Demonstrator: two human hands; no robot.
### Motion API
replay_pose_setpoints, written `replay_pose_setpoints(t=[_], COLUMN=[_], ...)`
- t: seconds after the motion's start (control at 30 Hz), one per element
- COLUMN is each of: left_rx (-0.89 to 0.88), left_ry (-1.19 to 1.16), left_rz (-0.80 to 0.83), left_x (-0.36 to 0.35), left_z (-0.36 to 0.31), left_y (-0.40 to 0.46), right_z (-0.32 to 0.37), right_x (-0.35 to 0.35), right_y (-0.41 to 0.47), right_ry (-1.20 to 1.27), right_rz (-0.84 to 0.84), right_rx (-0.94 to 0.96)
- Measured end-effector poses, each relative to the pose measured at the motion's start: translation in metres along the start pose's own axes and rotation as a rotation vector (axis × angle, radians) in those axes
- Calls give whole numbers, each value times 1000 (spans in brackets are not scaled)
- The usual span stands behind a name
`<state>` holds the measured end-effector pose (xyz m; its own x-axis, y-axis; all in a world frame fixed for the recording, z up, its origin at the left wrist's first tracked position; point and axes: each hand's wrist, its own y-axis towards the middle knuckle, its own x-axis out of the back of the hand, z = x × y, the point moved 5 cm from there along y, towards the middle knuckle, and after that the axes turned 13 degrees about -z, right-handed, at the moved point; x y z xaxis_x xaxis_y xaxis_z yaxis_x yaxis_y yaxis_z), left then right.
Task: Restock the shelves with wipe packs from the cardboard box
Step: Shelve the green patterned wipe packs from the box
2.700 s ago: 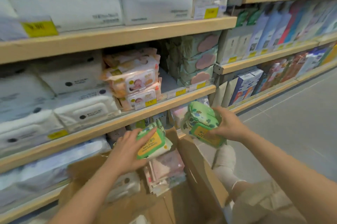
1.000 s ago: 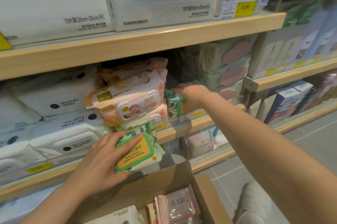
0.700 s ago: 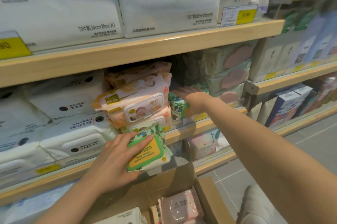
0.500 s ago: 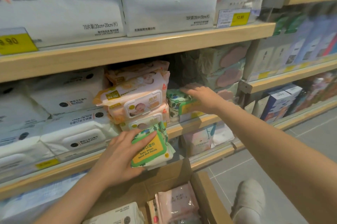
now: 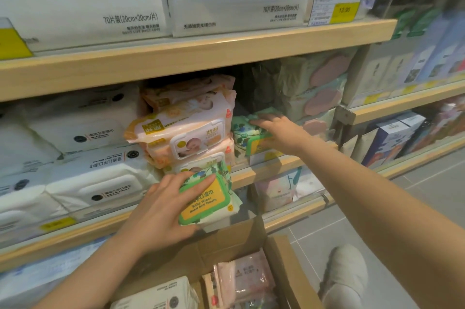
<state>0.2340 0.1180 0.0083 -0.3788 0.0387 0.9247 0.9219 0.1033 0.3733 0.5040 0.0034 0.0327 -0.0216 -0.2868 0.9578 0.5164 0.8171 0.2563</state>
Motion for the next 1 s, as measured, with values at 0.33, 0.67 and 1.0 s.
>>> replay_pose_setpoints(t=[0.33,0.67,1.0], left_rx=[-6,-59,736], left_ry=[-12,-164,-1223], left_rz=[34,-44,-134], left_x=[5,33,35], left_z=[-20,-97,-84], left_y=[2,12,-5], right_z=[50,81,64], right_x=[31,9,58], right_y=[-25,-153,-185], right_ry=[129,1229,1430], right_rz=[19,191,-10], right_rx=[-146,-554,-521])
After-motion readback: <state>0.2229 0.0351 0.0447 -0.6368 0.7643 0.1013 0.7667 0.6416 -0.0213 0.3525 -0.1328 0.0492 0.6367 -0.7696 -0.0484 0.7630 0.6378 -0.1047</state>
